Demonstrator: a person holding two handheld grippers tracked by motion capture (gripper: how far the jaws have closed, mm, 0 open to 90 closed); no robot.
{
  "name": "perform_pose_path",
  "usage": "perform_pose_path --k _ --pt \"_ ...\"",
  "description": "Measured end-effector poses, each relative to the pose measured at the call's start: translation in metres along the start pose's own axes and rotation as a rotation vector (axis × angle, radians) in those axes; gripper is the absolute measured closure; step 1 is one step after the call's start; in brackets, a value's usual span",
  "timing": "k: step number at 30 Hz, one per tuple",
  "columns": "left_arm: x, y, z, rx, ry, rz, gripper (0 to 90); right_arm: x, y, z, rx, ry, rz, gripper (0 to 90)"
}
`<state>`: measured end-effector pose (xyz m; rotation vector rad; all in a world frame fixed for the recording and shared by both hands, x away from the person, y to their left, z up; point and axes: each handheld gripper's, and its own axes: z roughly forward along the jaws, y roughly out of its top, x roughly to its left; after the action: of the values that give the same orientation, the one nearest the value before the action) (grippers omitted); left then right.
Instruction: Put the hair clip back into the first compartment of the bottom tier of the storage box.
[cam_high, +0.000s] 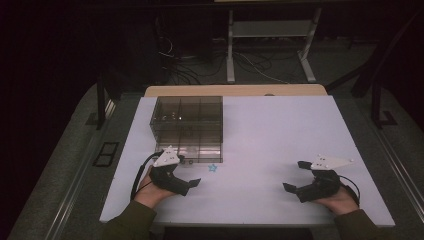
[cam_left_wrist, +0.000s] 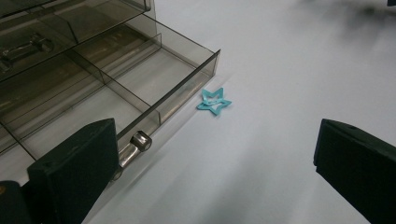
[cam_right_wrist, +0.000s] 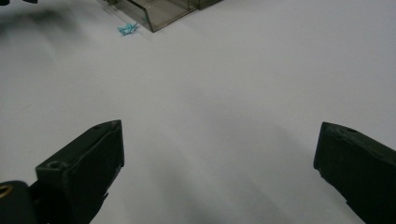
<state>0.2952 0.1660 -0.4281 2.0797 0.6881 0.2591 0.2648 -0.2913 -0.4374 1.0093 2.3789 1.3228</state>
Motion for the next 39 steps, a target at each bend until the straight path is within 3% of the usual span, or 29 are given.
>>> perform_pose_path --k 17,39 --pt "-0.004 0.004 0.002 -0.005 -0.013 0.013 0.6 -0.001 -0.001 0.000 -0.001 0.010 0.019 1.2" --pt "-0.002 0.011 0.006 -0.047 -0.034 -0.004 27.1 0.000 -0.003 -0.001 -0.004 0.016 0.022 1.2"
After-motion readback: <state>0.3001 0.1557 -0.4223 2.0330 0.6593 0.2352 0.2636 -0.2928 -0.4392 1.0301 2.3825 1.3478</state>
